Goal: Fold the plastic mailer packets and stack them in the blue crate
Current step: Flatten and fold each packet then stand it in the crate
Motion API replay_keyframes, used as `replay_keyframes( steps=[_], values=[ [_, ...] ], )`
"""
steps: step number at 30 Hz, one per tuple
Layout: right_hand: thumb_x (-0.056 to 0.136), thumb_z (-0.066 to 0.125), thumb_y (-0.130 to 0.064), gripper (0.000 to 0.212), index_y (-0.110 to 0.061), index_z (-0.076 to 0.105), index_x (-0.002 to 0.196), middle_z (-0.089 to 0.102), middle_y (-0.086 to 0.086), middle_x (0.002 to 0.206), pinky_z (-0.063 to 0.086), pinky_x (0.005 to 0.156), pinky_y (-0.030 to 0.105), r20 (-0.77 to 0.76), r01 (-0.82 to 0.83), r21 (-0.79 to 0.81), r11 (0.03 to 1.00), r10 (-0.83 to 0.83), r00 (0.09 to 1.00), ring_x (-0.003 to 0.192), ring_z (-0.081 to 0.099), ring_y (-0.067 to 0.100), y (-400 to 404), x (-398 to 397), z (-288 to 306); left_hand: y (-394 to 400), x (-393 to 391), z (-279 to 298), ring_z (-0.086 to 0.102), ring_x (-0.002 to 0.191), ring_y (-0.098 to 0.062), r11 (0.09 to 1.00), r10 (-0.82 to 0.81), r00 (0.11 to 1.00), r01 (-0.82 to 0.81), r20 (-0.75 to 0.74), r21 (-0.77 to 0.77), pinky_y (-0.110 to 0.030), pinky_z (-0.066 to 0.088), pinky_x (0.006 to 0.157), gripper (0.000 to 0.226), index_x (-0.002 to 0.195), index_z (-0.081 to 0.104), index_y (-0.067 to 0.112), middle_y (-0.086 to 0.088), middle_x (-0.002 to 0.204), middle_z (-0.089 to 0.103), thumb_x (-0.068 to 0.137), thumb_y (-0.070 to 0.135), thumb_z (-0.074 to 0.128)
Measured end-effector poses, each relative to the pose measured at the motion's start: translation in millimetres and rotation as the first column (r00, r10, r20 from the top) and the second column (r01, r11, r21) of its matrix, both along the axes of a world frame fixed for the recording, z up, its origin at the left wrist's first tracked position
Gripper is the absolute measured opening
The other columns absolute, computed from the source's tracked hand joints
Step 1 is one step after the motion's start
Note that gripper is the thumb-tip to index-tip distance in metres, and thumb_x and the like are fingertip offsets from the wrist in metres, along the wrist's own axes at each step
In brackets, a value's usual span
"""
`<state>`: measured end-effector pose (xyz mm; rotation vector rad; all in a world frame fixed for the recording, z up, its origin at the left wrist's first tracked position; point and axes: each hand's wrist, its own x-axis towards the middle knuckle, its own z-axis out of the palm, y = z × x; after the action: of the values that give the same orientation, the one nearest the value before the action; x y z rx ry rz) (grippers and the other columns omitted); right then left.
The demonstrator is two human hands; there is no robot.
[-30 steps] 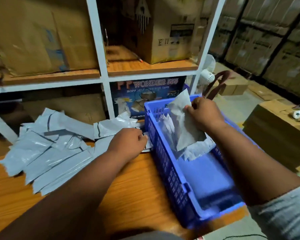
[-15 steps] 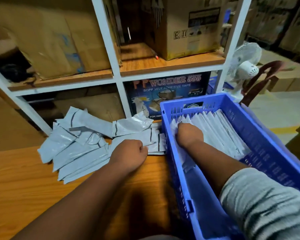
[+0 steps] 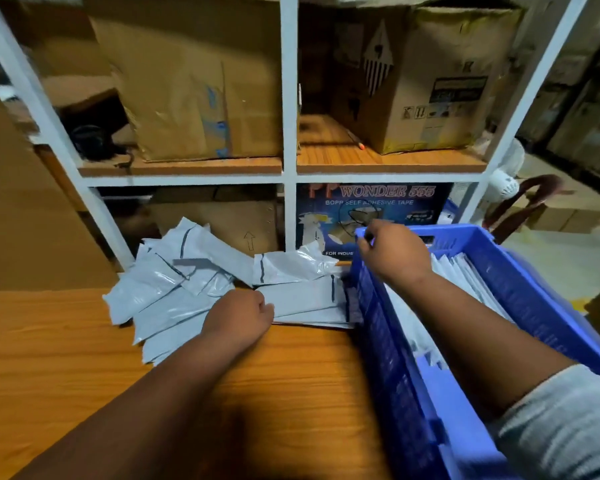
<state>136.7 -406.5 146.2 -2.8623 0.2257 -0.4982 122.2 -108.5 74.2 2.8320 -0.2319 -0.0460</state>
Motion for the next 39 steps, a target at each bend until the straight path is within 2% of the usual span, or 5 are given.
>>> replay_keyframes(
  steps=[17,24,28,36,39],
  values=[
    [0.093,0.066,-0.047,0.022,-0.029,0.072,0.103,0.066,0.0,0.106,0.057,0.085,0.042,-0.421,-0.291,0.156,0.944,0.33,0.845,0.1,0.064,0.023,271.9,-16.1,-115.3,244.7,23.0,-121.1,0.055,0.097,-0.031,0.923,-0.184,0.972,0.118,0.149,0.366,-0.04,0.049,0.072,0.043,0.118,0.066,0.023,-0.008,0.118,0.055,0.082,0.042,0.078],
    [0.094,0.068,-0.042,0.023,-0.022,0.063,0.083,0.063,-0.01,0.083,0.044,0.068,0.034,-0.42,-0.171,0.268,0.948,0.275,0.865,0.08,0.059,0.015,280.7,-57.1,-148.6,274.5,38.9,-127.1,0.053,0.117,-0.034,0.994,-0.069,0.944,0.038,0.323,0.102,-0.049,0.052,0.087,0.048,0.131,0.057,0.017,-0.011,0.137,0.053,0.09,0.036,0.072],
    [0.088,0.061,-0.051,0.028,-0.025,0.06,0.08,0.066,-0.009,0.076,0.049,0.067,0.035,-0.388,-0.085,0.359,0.929,0.232,0.892,0.073,0.062,0.009,277.0,-77.1,-157.0,284.8,63.1,-121.3,0.053,0.096,-0.032,0.984,-0.095,0.943,0.042,0.317,0.171,-0.045,0.049,0.074,0.031,0.112,0.061,0.017,-0.007,0.108,0.058,0.083,0.018,0.074],
    [0.097,0.07,-0.033,0.004,-0.032,0.071,0.101,0.065,-0.015,0.102,0.054,0.081,0.034,-0.127,-0.158,0.432,0.888,0.233,0.964,0.093,0.064,0.003,281.9,-79.6,-136.2,256.2,58.4,-68.9,0.06,0.102,-0.028,0.962,-0.085,0.872,0.198,0.481,-0.19,-0.048,0.048,0.085,0.004,0.099,0.074,0.02,0.003,0.102,0.07,0.099,0.02,0.07],
    [0.099,0.072,-0.037,0.025,-0.034,0.067,0.124,0.059,-0.018,0.117,0.05,0.083,0.027,-0.013,-0.202,0.432,0.879,0.231,0.973,0.109,0.06,0.0,279.8,-80.5,-120.5,239.8,43.8,-36.5,0.06,0.099,-0.019,0.891,-0.078,0.881,0.271,0.466,-0.364,-0.041,0.05,0.083,0.004,0.103,0.069,0.023,0.006,0.1,0.068,0.104,0.025,0.065]
  ],
)
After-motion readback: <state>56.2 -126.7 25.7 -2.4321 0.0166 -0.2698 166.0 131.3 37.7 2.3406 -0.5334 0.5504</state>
